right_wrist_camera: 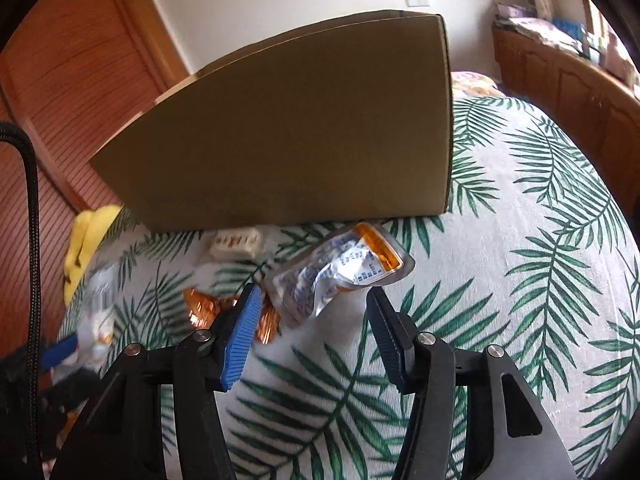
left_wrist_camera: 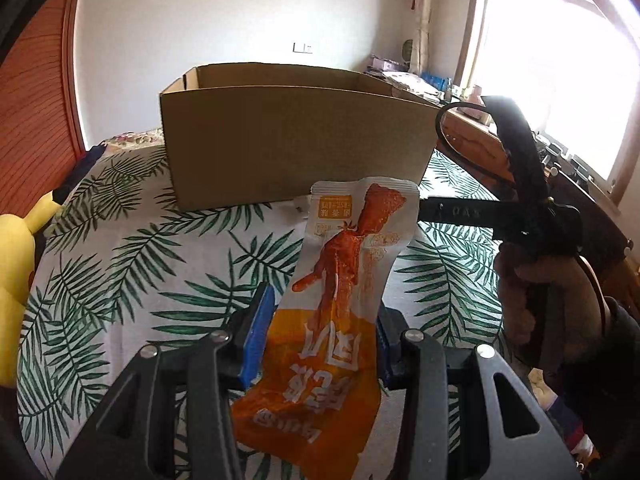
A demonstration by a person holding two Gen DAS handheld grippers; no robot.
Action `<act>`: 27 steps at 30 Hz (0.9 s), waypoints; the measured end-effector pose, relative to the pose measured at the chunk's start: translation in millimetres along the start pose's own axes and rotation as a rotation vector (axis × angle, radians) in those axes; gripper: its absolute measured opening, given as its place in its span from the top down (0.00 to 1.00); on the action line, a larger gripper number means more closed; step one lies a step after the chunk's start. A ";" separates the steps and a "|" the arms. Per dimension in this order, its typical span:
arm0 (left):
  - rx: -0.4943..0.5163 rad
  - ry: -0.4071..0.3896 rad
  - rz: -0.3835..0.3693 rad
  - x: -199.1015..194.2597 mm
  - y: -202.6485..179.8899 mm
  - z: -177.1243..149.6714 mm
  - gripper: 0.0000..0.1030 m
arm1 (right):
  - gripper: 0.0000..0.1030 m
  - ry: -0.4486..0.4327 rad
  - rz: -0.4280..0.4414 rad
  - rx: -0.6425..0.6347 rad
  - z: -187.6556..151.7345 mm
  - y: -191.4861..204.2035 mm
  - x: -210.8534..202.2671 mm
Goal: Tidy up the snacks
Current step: 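Grasp the orange packet with left gripper while right gripper grasps silver foil pouch, then carry both packets over the box and open both grippers to drop them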
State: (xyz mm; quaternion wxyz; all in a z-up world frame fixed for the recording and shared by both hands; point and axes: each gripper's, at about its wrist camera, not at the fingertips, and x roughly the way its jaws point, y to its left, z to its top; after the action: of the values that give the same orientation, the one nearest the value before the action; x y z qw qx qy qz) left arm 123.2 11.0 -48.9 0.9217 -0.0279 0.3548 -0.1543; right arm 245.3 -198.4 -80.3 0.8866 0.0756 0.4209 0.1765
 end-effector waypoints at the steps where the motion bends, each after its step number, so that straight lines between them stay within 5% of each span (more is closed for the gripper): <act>1: -0.001 0.000 0.000 -0.5 0.0 -0.5 0.58 | 0.46 -0.003 -0.003 0.014 1.5 -1.4 1.0; 10: 0.001 -0.001 0.005 -3.3 -1.4 -2.8 0.58 | 0.52 0.007 -0.135 -0.073 6.9 13.6 15.7; 18: -0.003 0.005 0.018 -2.8 -0.8 -5.1 0.58 | 0.75 0.011 -0.126 -0.111 -6.4 9.8 2.7; 27: -0.003 -0.003 0.019 -4.4 -2.3 -2.8 0.58 | 0.77 -0.014 -0.100 -0.152 -24.5 1.4 -22.7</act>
State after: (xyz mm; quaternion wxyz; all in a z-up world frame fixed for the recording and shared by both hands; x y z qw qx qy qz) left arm 117.6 10.3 -47.8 0.9235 -0.0262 0.3541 -0.1450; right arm 212.8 -205.9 -79.2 0.9004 -0.0117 0.4031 0.1630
